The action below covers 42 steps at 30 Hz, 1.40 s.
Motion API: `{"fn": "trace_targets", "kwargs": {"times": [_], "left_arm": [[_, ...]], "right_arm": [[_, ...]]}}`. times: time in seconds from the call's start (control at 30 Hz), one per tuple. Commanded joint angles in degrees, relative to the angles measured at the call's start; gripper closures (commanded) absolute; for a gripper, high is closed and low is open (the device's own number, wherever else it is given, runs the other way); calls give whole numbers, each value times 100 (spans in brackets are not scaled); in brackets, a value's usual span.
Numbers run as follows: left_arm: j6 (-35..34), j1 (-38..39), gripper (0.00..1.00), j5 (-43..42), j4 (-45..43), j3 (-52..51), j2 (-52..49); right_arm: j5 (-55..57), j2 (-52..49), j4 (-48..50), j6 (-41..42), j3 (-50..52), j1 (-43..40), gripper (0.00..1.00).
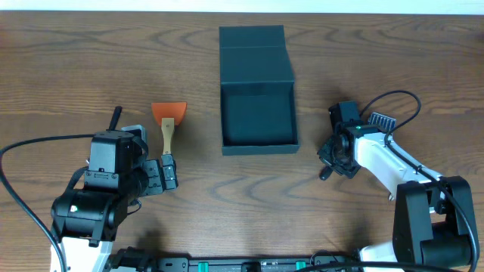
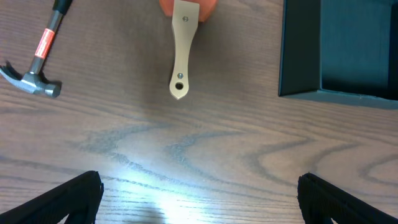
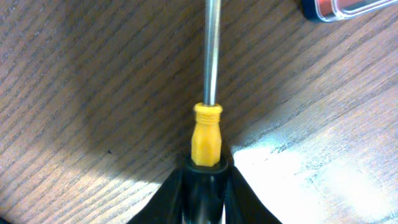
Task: Pack container
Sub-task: 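Lower the right gripper and grasp the screwdriver handle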
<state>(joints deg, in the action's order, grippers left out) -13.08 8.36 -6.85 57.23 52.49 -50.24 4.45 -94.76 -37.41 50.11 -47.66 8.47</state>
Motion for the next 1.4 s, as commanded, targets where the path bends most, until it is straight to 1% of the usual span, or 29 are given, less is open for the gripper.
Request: {"fn": "trace_targets", "kwargs": {"times": [0.0, 0.07, 0.2, 0.43, 0.9, 1.17, 1.37], "left_arm": [[120, -20, 1, 92, 87, 144, 31], [170, -20, 2, 92, 168, 142, 31], [210, -20, 2, 92, 260, 142, 31], [208, -20, 2, 92, 258, 142, 31], [205, -20, 1, 92, 256, 142, 31], [205, -20, 1, 90, 254, 142, 31], [210, -20, 1, 90, 254, 142, 31]], "right_arm": [[-431, -286, 61, 42, 173, -13, 86], [-431, -286, 59, 42, 173, -13, 90], [-431, -286, 61, 42, 173, -13, 90], [-428, -286, 96, 42, 173, -13, 98], [-140, -286, 129, 35, 173, -15, 99], [-83, -262, 223, -535, 0, -13, 99], [-131, -120, 15, -1126, -468, -13, 99]]}}
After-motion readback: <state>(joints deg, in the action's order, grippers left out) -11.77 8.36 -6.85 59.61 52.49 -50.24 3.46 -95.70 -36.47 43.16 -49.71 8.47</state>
